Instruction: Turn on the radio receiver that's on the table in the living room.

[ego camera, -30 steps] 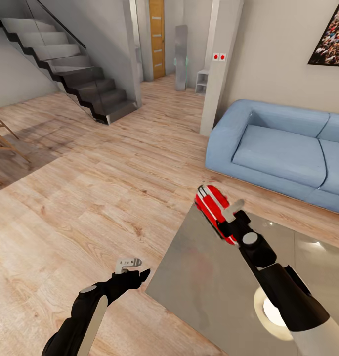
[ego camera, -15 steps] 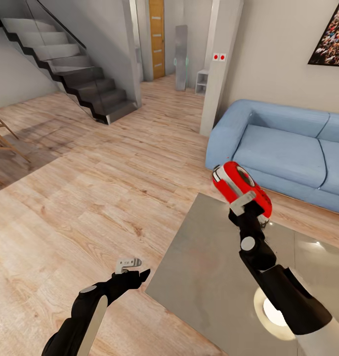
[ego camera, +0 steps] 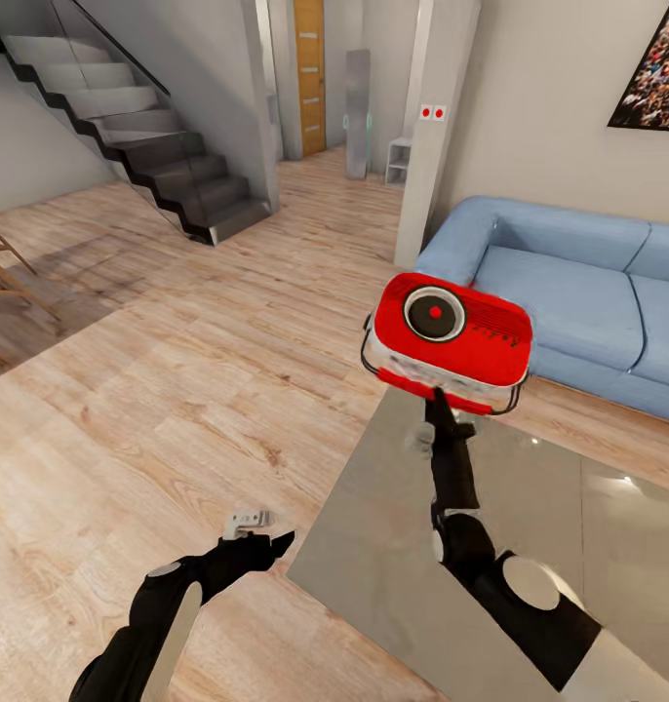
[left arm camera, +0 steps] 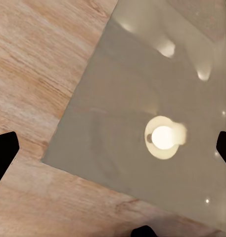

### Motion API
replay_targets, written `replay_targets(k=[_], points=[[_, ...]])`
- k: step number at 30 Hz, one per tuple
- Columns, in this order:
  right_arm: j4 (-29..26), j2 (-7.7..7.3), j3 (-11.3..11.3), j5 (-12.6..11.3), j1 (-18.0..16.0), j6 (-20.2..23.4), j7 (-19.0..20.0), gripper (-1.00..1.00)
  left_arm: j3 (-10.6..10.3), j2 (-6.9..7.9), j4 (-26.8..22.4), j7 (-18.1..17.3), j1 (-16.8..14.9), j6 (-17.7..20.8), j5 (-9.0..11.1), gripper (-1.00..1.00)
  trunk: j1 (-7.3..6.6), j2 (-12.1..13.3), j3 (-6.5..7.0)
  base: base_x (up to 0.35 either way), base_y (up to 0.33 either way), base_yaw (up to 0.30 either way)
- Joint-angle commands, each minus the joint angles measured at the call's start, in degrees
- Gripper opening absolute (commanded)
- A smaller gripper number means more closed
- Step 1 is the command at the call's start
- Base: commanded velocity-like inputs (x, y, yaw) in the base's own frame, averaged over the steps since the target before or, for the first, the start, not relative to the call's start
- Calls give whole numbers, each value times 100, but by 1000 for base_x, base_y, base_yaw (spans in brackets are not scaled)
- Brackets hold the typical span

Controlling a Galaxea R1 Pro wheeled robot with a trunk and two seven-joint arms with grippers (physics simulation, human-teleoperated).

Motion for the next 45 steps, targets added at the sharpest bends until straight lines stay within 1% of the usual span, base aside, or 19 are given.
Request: replay_targets(k=[1, 3, 7, 9, 13, 15, 16, 17, 18, 22, 24, 26, 28, 30, 33, 34, 40, 42, 45], points=[[311, 10, 118, 160, -3, 3, -229, -100, 35, 88, -40, -93, 1, 16, 7, 100, 0, 0, 1, 0, 0, 0], [636, 14, 182, 214, -3, -20, -367, -100, 121, 243, -124, -301, 1, 34, 59, 100, 0, 0, 1, 0, 0, 0], [1407, 66, 298, 283, -3, -40, -666, -100, 406, 420, -189, -682, 1, 60, 367, 100, 0, 0, 1, 0, 0, 0], [1722, 205, 489, 292, -3, -47, -837, -100, 500, 473, -206, -756, 1, 109, 488, 100, 0, 0, 1, 0, 0, 0], [2453, 436, 910, 297, -3, -66, -1142, -100, 565, 537, -228, -805, -24, 252, 573, 100, 0, 0, 1, 0, 0, 0], [2904, 582, 1012, 310, -3, -190, -1227, -100, 578, 678, -287, -818, -37, 381, 641, 100, 0, 0, 1, 0, 0, 0], [3088, 669, 1028, 309, -3, -270, -1249, -100, 580, 744, -318, -833, -39, 424, 755, 100, 0, 0, 1, 0, 0, 0], [3358, 844, 1050, 296, -3, -373, -1280, -100, 583, 930, -360, -855, -42, 477, 1143, 100, 0, 0, 1, 0, 0, 0], [3455, 934, 1061, 313, -3, -397, -1289, -100, 588, 1118, -372, -861, -43, 493, 1466, 100, 0, 0, 1, 0, 0, 0], [3827, 1125, 1081, 343, -3, -427, -1301, -100, 584, 1405, -505, -866, -43, 516, 2178, 100, 0, 0, 1, 0, 0, 0], [4144, 1265, 1192, 351, -3, -434, -1315, -100, 587, 1527, -548, -893, -43, 572, 2392, 100, 0, 0, 1, 0, 0, 0], [4668, 1575, 1489, 333, -3, -422, -1675, -100, 589, 1863, -587, -1204, -109, 666, 2949, 100, 0, 0, 1, 0, 0, 0], [4868, 1676, 1539, 324, -3, -416, -1896, -100, 588, 2050, -593, -1362, -262, 792, 3282, 100, 0, 0, 1, 0, 0, 0], [5048, 1774, 1558, 324, 7, -417, -2029, -100, 590, 2142, -601, -1432, -488, 1031, 3578, 100, 0, 0, 1, 0, 0, 0], [5264, 1849, 1569, 335, 54, -438, -2240, -100, 591, 2177, -598, -1466, -898, 1436, 3898, 100, 0, 0, 1, 0, 0, 0], [5430, 1862, 1574, 338, 70, -561, -2551, -100, 591, 2171, -591, -1464, -1294, 1811, 4108, 100, 0, 0, 1, 0, 0, 0], [5687, 1867, 1576, 336, 108, -820, -2789, -100, 587, 2111, -561, -1439, -1969, 2193, 4237, 100, 0, 0, 1, 0, 0, 0], [5707, 1867, 1576, 334, 110, -834, -2805, -100, 583, 2008, -539, -1436, -2138, 2225, 4245, 100, 0, 0, 1, 0, 0, 0], [5719, 1880, 1576, 333, 111, -842, -2850, -100, 545, 1605, -525, -1184, -2451, 2262, 4202, 100, 0, 0, 1, 0, 0, 0]])
